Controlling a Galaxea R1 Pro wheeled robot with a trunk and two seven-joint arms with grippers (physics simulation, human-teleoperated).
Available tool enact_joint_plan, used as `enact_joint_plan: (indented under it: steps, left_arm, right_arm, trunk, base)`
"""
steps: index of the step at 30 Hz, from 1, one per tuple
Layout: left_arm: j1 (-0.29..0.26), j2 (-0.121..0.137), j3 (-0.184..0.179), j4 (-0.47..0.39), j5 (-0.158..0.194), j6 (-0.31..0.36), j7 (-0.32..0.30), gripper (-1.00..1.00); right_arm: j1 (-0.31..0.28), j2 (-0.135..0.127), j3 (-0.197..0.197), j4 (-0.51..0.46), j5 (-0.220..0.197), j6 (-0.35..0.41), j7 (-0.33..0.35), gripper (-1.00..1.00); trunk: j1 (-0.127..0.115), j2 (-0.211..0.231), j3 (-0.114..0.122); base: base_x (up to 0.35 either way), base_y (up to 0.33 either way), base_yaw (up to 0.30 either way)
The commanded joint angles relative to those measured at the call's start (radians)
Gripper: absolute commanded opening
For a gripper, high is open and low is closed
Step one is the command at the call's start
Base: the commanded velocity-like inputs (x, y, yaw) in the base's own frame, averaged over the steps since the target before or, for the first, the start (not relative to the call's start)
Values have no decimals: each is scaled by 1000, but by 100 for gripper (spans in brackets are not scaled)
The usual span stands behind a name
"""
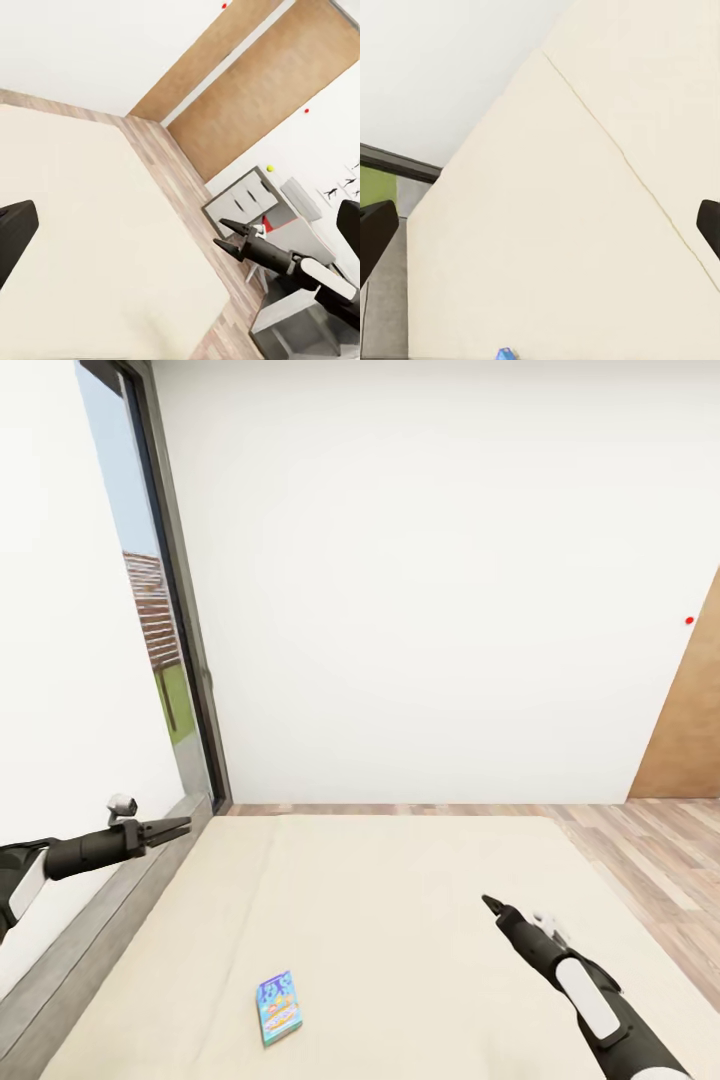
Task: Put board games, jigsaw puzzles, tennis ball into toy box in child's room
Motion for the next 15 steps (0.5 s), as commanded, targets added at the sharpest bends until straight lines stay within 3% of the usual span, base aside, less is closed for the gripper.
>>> enact_joint_plan:
  steps: [1, 5, 6, 9, 10, 11, 13, 14, 15]
  left_arm:
    - [0, -1, 0, 0, 1, 11, 12, 100]
    - [0, -21, -8, 0, 0, 13, 115, 100]
    - [0, -39, -15, 0, 0, 16, 174, 100]
    - [0, -72, -25, 0, 0, 19, 280, 100]
    - [-1, -98, -29, 0, -1, 20, 361, 100]
    - [-1, -112, -31, 0, -1, 21, 403, 100]
    - [-3, -167, -35, 0, -1, 23, 578, 100]
    - [-4, -182, -36, 0, -1, 22, 623, 100]
    - [-6, -210, -37, 0, -1, 22, 715, 100]
  right_arm:
    - [0, 2, 6, -15, 0, 8, -12, 100]
    - [-6, 9, 58, -119, 45, 18, -141, 100]
    - [-8, 10, 77, -171, 68, 34, -216, 100]
    - [-10, 11, 101, -253, 97, 83, -336, 100]
    - [-10, 13, 113, -299, 110, 124, -414, 100]
    - [-11, 14, 117, -317, 114, 145, -449, 100]
    - [-11, 26, 132, -363, 125, 209, -555, 100]
    - [-11, 31, 135, -370, 127, 219, -573, 100]
    - [-12, 40, 140, -383, 129, 235, -599, 100]
  trunk:
    - [0, -1, 0]
    - [0, -1, 0]
    - [0, -1, 0]
    - [0, -1, 0]
    - [0, -1, 0]
    - [0, -1, 0]
    - [0, -1, 0]
    - [0, -1, 0]
    - [0, -1, 0]
  base:
    - [0, 24, 0]
    - [0, 12, 0]
    - [0, 5, 0]
    - [0, 3, 0]
    - [0, 2, 0]
    - [0, 1, 0]
    - [0, 0, 0]
    - [0, 0, 0]
    - [0, 0, 0]
